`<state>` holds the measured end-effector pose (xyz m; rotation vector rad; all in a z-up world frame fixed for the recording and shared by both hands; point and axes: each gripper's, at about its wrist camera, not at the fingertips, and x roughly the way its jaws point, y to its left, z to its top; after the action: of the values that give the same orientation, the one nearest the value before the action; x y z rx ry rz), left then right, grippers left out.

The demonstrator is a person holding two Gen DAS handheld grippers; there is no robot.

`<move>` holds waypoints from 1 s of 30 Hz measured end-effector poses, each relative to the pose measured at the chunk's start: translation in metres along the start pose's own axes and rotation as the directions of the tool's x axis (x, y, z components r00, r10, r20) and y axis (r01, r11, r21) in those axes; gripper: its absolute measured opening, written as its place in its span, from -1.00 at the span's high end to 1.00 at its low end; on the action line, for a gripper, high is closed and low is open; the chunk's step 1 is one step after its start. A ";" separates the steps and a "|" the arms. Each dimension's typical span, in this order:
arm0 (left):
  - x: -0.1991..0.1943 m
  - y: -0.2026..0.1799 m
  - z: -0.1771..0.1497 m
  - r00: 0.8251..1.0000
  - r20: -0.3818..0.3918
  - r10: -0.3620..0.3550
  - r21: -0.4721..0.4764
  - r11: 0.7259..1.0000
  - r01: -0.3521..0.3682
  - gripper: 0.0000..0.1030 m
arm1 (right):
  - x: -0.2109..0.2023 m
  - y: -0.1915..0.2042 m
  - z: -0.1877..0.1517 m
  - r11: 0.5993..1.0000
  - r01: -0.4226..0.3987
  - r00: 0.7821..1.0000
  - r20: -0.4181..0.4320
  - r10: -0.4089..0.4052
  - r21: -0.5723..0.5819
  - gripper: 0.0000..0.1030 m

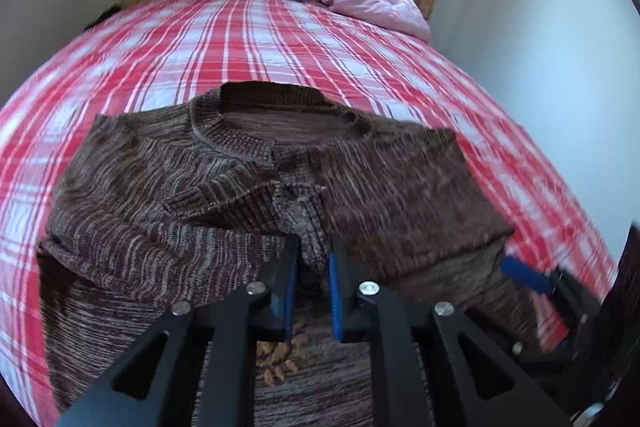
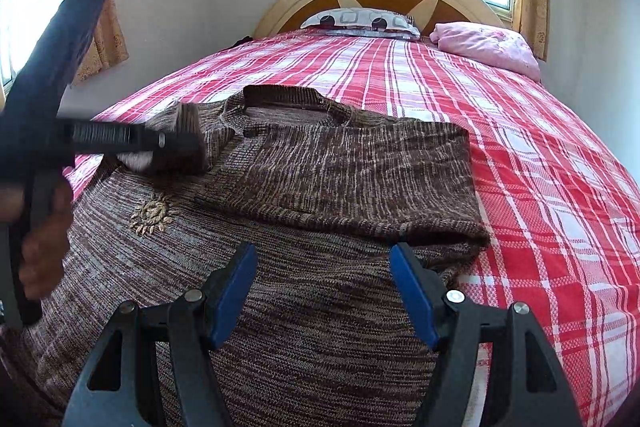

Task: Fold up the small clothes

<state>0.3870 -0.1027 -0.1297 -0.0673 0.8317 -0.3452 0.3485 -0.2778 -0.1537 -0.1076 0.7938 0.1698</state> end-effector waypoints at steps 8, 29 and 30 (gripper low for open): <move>-0.061 0.032 -0.013 0.979 0.160 0.123 0.126 0.982 -0.144 -0.64 | 0.001 -0.007 -0.001 0.999 -0.019 1.000 -0.005 0.019 0.037 -0.35; -0.008 0.186 -0.005 0.843 -0.027 0.537 -0.105 0.837 -0.537 -1.00 | 0.056 0.150 0.082 0.946 -0.159 0.973 -0.208 0.102 -0.282 -0.35; -0.010 0.188 -0.007 0.845 -0.025 0.534 -0.113 0.839 -0.533 -1.00 | 0.067 0.156 0.083 0.943 -0.140 0.973 -0.216 0.076 -0.300 -0.35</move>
<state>0.4268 0.0780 -0.1634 0.0581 0.8268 0.2345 0.4224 -0.1039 -0.1489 -0.3878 0.9720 0.3954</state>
